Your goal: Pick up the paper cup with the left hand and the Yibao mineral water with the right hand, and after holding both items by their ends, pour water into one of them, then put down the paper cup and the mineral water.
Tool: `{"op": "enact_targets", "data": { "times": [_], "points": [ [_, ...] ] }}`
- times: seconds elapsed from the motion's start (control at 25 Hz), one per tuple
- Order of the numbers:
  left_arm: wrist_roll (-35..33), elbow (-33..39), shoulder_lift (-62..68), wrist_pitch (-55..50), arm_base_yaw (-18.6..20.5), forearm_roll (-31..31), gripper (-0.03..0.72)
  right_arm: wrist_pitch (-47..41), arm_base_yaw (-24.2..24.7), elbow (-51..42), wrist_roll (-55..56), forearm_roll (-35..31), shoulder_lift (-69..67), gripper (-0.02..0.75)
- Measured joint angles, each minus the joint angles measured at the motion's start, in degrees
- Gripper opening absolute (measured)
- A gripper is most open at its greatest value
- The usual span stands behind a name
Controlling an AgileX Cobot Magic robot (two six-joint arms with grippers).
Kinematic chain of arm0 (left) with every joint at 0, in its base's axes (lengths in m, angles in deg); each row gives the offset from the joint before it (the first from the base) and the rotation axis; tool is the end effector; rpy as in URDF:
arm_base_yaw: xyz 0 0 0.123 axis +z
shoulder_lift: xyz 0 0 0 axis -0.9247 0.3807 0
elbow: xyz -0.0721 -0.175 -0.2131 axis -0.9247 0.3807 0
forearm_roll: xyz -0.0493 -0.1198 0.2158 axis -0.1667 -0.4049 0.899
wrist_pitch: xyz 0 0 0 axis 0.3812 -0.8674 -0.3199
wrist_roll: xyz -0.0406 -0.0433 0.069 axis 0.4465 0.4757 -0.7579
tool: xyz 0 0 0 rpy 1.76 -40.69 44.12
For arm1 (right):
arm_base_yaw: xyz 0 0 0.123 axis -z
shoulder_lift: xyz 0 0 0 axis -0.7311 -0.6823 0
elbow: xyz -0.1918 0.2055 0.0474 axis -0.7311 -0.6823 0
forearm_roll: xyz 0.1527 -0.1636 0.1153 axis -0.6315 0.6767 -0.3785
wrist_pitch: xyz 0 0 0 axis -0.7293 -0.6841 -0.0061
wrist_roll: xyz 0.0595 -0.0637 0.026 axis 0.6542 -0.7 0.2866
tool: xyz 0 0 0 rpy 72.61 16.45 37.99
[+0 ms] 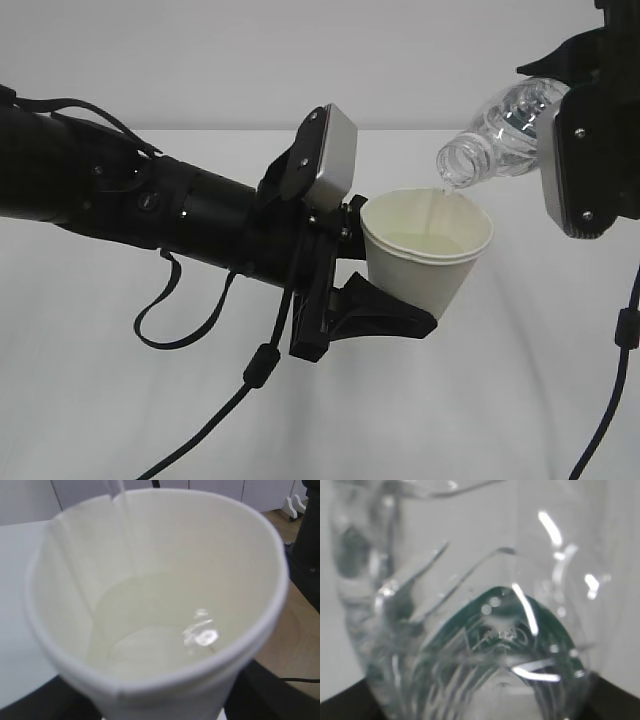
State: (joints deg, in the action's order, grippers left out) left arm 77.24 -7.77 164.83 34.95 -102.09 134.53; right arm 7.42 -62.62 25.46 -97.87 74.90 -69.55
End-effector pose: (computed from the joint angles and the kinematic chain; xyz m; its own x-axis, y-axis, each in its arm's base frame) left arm 0.2664 -0.2714 0.1966 0.0970 0.3591 -0.9282 0.9931 -0.0965 0.0664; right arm 0.2610 0.0759 0.2969 0.3533 -0.9234 0.1497 -0.2942 -0.2616 -0.9192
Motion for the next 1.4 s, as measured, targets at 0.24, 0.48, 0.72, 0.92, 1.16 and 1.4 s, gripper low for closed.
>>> {"op": "enact_targets", "data": {
  "times": [0.24, 0.48, 0.72, 0.92, 1.16, 1.4],
  "points": [
    [0.0, 0.0, 0.0, 0.0, 0.0, 0.0, 0.445, -0.22, 0.0, 0.0, 0.0, 0.58, 0.0, 0.48],
    [0.0, 0.0, 0.0, 0.0, 0.0, 0.0, 0.445, -0.42, 0.0, 0.0, 0.0, 0.71, 0.0, 0.48],
    [0.0, 0.0, 0.0, 0.0, 0.0, 0.0, 0.445, -0.42, 0.0, 0.0, 0.0, 0.74, 0.0, 0.48],
    [0.0, 0.0, 0.0, 0.0, 0.0, 0.0, 0.445, -0.42, 0.0, 0.0, 0.0, 0.84, 0.0, 0.48],
    [0.0, 0.0, 0.0, 0.0, 0.0, 0.0, 0.445, -0.44, 0.0, 0.0, 0.0, 0.96, 0.0, 0.479],
    [0.0, 0.0, 0.0, 0.0, 0.0, 0.0, 0.445, -0.54, 0.0, 0.0, 0.0, 1.08, 0.0, 0.479]
  ]
}}
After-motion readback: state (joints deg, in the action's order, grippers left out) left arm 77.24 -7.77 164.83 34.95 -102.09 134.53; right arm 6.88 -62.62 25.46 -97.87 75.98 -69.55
